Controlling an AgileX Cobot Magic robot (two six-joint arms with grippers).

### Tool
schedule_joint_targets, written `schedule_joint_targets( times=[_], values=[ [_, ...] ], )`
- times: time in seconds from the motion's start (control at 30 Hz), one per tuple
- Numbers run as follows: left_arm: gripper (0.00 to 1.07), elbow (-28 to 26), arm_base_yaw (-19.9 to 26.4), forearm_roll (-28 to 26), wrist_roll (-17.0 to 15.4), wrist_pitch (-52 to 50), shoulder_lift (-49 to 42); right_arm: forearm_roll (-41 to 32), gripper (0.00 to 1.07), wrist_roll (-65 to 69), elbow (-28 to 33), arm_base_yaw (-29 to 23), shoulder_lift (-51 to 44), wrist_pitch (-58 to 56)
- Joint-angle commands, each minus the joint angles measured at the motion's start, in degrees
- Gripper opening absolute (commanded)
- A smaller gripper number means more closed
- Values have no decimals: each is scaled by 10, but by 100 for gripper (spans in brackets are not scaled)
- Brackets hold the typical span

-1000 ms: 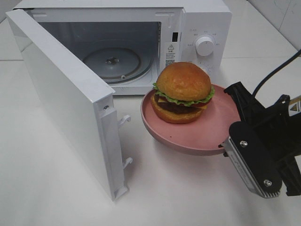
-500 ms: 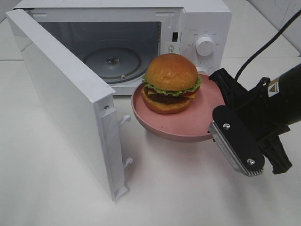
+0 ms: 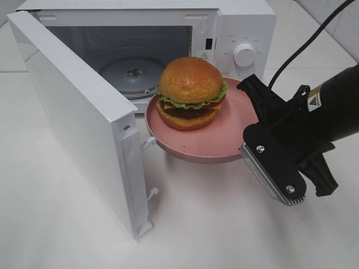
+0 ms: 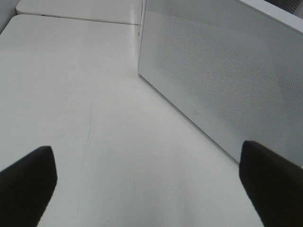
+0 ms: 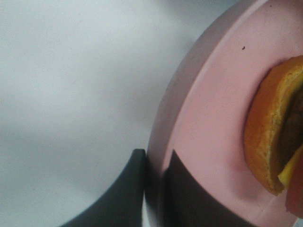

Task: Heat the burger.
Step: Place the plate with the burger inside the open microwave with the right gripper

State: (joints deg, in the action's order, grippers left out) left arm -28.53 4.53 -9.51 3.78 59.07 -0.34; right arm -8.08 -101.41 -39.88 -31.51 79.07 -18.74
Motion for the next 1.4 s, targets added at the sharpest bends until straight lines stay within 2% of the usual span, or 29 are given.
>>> schedule_joint_targets(
  times=[0.03, 0.43, 1.4],
  values=[
    [100, 1, 1, -2, -2, -1, -10, 11, 0, 9, -10, -14, -3, 46],
    [100, 1, 1, -2, -2, -1, -10, 15, 0, 33, -21, -23, 26, 77],
    [100, 1, 1, -2, -2, -1, -10, 30, 0, 64, -156, -47, 152, 74]
  ],
)
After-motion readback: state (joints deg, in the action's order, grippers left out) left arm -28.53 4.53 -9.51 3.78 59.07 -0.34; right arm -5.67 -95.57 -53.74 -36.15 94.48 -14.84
